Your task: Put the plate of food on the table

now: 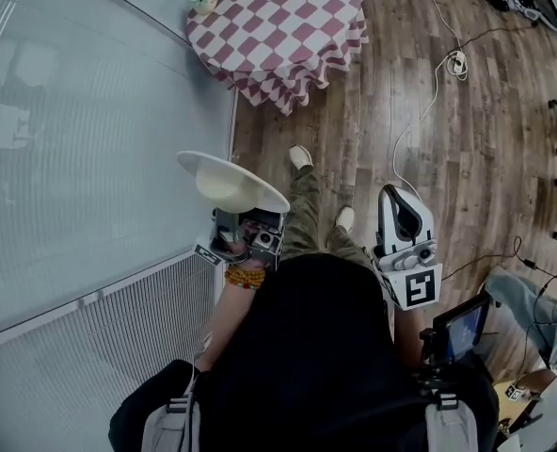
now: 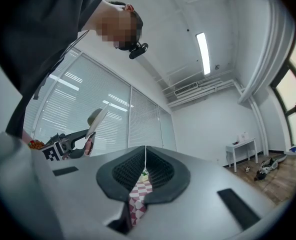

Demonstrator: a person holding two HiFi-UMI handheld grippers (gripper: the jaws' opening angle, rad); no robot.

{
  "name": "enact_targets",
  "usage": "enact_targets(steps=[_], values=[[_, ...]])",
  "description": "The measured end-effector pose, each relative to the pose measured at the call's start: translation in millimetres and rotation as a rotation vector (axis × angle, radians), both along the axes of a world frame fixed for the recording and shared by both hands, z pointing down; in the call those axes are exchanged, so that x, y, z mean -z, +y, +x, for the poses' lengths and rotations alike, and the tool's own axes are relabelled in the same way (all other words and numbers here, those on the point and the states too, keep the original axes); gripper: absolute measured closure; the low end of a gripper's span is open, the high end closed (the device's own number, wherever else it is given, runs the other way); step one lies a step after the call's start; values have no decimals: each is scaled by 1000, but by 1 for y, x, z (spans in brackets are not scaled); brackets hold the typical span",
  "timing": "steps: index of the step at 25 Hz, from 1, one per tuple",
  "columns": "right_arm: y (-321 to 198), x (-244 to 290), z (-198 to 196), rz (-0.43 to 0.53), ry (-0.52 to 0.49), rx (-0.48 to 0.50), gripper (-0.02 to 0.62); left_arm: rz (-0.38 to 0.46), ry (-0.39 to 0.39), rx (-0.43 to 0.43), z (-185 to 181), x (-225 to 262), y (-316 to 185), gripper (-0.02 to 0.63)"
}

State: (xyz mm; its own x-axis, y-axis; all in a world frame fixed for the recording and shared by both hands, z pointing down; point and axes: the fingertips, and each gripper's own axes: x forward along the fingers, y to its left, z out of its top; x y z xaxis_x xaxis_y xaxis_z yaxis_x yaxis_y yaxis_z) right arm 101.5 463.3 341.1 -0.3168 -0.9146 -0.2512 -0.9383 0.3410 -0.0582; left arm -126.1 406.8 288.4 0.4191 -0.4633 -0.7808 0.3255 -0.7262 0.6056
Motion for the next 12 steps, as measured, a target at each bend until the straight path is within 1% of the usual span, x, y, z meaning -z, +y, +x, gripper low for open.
enact_targets(steps=[3, 6, 9, 12], values=[[-16, -1, 2, 0, 1, -14, 583, 11, 23, -20, 4, -5, -22, 586], [-38, 1, 8, -41, 12, -40, 583, 8, 41, -25, 10, -4, -52, 586], [-67, 6, 7, -27, 50, -24, 583, 11, 56, -30, 13, -3, -83, 586], [-108, 1, 5, -68, 69, -48, 583, 17, 43, -31, 14, -4, -112, 586]])
